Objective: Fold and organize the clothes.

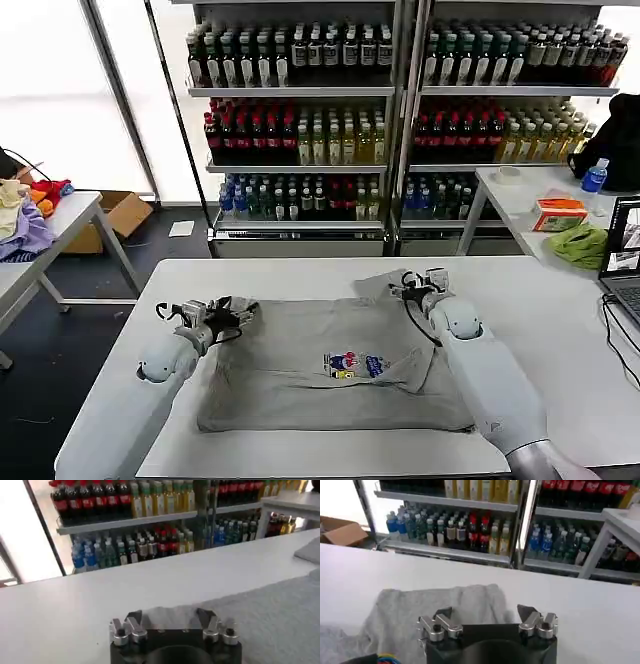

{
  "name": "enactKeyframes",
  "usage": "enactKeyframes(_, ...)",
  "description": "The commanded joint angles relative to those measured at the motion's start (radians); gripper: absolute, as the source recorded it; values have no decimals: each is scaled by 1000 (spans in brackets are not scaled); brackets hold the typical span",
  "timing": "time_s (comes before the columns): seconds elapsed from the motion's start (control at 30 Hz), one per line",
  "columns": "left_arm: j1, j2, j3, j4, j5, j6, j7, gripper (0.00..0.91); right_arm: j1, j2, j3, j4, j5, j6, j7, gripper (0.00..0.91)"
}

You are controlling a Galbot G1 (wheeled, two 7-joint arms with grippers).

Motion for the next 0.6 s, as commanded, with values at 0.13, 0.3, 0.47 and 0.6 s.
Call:
enactKeyframes(0.13,7,-4,1,23,-82,50,-16,0,-37,-15,5,33,-1,-2,14,0)
enactKeyframes(0.3,9,-4,0,1,-77,51,-16,0,-52,-12,9,41,-6,-2,22,0)
enactKeyframes(0.47,21,3,-1,-39,-70,22,-15,0,-72,-16,21,83,-5,2,24,0)
enactKeyframes(0.6,36,1,-5,-75,-61,-10,-15,0,-77,-18,43,104,-6,12,24,0)
